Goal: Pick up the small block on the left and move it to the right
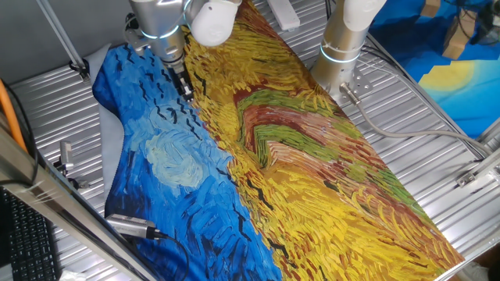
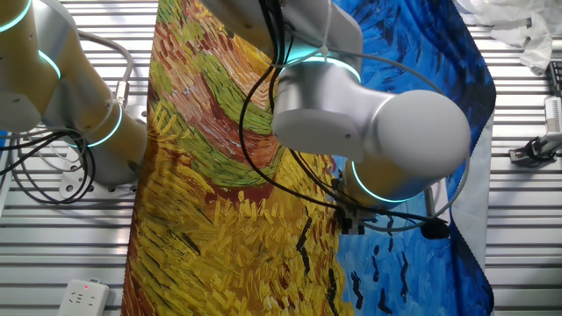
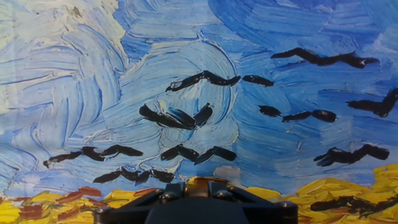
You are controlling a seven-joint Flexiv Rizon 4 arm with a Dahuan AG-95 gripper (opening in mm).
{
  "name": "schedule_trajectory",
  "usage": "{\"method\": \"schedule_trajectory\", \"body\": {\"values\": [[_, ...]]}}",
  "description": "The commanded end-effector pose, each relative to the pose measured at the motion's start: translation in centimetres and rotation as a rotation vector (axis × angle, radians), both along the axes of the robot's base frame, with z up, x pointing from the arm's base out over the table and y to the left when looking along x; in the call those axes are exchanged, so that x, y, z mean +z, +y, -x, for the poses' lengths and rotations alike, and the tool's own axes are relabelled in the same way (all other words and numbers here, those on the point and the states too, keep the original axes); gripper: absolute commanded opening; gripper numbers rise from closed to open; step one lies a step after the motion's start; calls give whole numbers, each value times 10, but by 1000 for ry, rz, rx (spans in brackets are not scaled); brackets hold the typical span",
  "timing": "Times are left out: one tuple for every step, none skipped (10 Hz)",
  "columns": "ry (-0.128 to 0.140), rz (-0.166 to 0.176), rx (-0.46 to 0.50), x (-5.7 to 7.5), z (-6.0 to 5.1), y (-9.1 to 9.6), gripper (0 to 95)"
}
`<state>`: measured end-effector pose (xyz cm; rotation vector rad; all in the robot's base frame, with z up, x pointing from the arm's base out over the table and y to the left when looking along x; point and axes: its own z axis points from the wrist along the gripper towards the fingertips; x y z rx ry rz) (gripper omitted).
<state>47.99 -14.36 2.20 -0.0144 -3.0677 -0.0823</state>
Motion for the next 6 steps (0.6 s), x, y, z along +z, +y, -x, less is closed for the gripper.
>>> {"method": "schedule_trajectory", "body": {"values": [[1,0,-3,-1,0,0,0],[3,0,-4,-1,0,0,0],[4,-3,1,-1,0,0,0],[3,-6,6,0,0,0,0],[5,-7,11,2,0,0,0],[14,-7,12,6,0,0,0]]}}
